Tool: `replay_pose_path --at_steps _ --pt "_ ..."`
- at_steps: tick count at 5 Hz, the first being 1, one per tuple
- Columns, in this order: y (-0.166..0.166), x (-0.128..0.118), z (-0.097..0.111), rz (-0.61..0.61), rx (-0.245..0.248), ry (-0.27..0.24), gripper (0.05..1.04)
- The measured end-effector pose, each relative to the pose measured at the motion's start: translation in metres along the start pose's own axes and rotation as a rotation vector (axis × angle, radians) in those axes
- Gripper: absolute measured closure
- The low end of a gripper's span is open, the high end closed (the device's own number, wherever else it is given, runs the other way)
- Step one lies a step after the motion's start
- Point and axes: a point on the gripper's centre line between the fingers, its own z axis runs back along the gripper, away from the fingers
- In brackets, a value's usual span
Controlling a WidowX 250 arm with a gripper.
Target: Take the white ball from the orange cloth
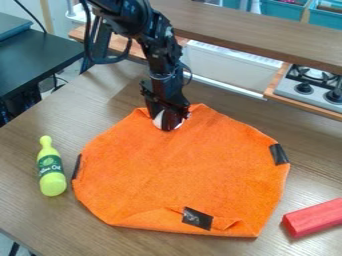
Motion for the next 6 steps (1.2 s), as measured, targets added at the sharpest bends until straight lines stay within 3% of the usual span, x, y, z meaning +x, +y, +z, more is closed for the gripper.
replay_pose_path --at_steps 1,3,4,6 --pt "-0.006 -0.007 0.006 -0.018 -0.023 0.0 0.458" --pt "-0.03 -0.014 0.061 -0.136 -0.055 -0.155 0.459" --pt "-0.059 -0.027 0.072 -0.22 -0.089 -0.172 0.459" --pt "-0.144 -0.07 0.08 -0.437 -0.203 -0.136 0.459"
